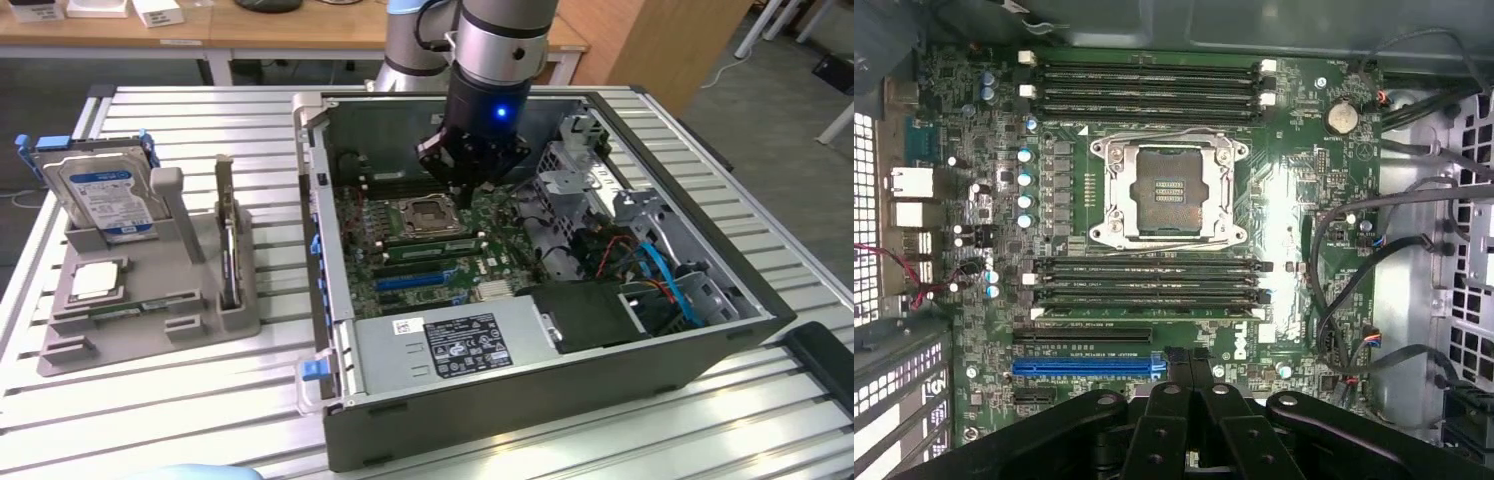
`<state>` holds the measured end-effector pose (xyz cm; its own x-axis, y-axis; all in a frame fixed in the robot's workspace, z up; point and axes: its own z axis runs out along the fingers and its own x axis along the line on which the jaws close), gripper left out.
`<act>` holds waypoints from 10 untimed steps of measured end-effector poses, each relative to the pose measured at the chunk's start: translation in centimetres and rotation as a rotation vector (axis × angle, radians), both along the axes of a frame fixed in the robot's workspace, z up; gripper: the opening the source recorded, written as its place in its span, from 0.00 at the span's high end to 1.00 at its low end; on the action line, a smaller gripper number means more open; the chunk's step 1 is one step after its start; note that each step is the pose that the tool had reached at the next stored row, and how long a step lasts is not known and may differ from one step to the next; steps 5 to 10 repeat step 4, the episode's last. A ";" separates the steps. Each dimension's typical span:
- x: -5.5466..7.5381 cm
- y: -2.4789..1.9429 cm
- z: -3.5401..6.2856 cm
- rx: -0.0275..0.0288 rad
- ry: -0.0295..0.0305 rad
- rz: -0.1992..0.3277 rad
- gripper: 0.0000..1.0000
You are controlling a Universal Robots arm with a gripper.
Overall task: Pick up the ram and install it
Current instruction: 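Press down the ram until it locks into place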
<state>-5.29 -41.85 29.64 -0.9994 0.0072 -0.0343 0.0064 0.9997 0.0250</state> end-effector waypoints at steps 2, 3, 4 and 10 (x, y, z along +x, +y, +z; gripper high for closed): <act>0.0 0.00 0.00 0.0000 0.0007 0.000 0.90; 0.0 0.00 0.00 0.0001 0.0010 0.000 0.90; 0.0 0.00 0.00 0.0000 0.0015 0.000 0.90; 0.0 0.00 0.00 0.0000 0.0015 0.000 0.90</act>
